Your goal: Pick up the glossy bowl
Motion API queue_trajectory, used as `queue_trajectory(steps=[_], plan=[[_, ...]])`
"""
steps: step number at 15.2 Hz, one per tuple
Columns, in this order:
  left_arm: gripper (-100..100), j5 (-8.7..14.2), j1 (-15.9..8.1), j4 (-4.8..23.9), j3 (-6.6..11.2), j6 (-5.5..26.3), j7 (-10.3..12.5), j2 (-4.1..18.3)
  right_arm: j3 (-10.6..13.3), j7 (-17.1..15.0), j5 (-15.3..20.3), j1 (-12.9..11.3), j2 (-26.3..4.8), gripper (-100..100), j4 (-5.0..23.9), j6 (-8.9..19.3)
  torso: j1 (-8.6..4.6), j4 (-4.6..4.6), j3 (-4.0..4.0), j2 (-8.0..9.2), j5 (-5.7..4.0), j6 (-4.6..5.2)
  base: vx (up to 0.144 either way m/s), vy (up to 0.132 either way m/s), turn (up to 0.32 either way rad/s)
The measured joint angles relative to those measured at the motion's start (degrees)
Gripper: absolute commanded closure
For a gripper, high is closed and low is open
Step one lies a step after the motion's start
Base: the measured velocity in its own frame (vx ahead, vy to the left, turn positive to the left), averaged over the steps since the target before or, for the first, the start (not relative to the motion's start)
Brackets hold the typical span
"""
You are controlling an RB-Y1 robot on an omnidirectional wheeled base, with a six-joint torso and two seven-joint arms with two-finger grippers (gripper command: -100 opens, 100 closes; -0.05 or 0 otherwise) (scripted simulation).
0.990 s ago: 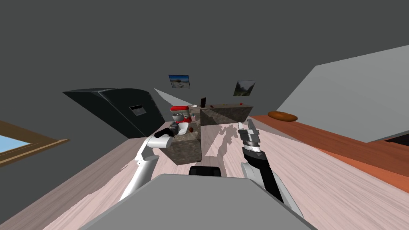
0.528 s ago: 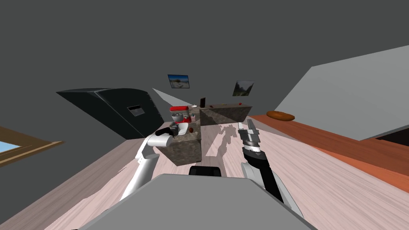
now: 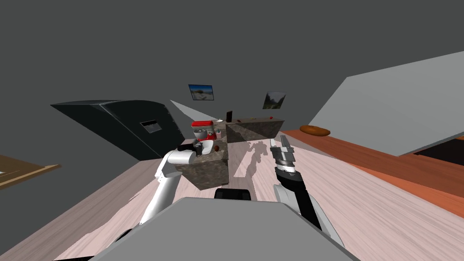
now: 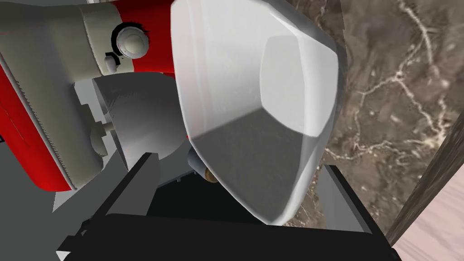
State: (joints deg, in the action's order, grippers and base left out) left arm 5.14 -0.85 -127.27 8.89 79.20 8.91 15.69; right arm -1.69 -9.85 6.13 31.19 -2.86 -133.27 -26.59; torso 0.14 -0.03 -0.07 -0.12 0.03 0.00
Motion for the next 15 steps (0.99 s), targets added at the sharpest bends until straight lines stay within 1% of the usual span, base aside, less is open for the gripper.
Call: queue_trajectory(steps=[2, 10, 15], plan=[[-100, 0.04, -0.06, -0.17, 0.03, 2.10, 0.14, -0.07, 0.00, 0.00, 0.00, 0.00, 0.00, 0, 0.00, 0.00, -0.04, 0.00, 0.01, 0.03, 0.00, -0.01, 0.014, 0.016, -0.022], [-100, 1.14, -2.33, 0.09, 1.01, 11.08, 0.91, -0.05, 0.00, 0.00, 0.00, 0.00, 0.00, 0, 0.00, 0.00, -0.01, -0.01, -0.02, -0.04, 0.00, 0.00, 0.027, 0.027, -0.039], [-100, 1.45, -3.41, 0.26, 1.29, 16.62, 1.37, -0.21, 0.00, 0.00, 0.00, 0.00, 0.00, 0, 0.00, 0.00, -0.03, -0.01, -0.02, -0.04, -0.01, 0.00, 0.031, 0.026, -0.039]])
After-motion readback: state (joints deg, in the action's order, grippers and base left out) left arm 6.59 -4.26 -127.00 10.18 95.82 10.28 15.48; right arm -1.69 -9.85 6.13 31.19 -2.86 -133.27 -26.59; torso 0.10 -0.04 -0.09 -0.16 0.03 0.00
